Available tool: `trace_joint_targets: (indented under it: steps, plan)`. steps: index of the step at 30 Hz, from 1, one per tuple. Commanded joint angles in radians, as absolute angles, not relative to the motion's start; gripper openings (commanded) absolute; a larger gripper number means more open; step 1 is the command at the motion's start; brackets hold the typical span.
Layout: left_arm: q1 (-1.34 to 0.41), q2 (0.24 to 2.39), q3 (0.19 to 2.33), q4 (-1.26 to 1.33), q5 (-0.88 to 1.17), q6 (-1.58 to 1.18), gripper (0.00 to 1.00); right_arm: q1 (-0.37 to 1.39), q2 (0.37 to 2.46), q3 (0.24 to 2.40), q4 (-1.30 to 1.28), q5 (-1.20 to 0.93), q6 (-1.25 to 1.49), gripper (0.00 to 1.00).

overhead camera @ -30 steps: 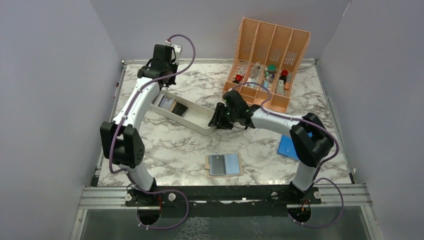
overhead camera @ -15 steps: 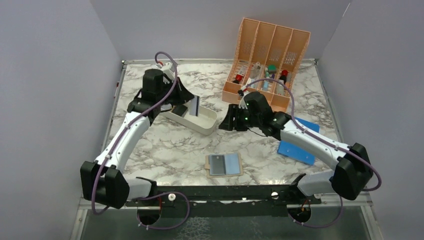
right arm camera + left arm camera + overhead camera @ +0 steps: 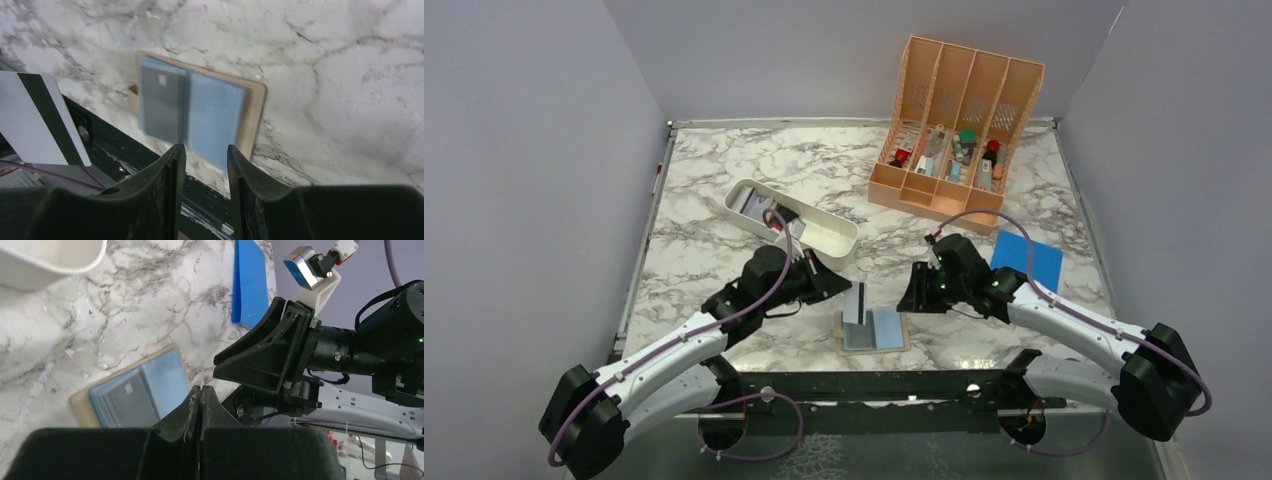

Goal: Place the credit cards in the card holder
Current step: Insert the credit card into the card holder.

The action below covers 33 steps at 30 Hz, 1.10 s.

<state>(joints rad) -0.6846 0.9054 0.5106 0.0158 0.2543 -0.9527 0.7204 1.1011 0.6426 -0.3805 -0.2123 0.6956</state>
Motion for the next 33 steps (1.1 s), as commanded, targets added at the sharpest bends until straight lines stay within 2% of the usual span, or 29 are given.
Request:
trace_joint_targets:
  steps: [1,16,33]
  plan:
    - [-0.768,0.862,0.357,0.246,0.07,-1.146,0.0,0.721,1.101,0.57,-0.361,-0.213,0.738,0.4]
    - [-0.944,1.127,0.291,0.4,-0.122,-1.178,0.0,0.721,1.13,0.492,-0.298,-0.226,0.75,0.36]
    - [-0.979,1.299,0.295,0.456,-0.133,-1.183,0.0,0.721,1.184,0.473,-0.242,-0.231,0.739,0.33]
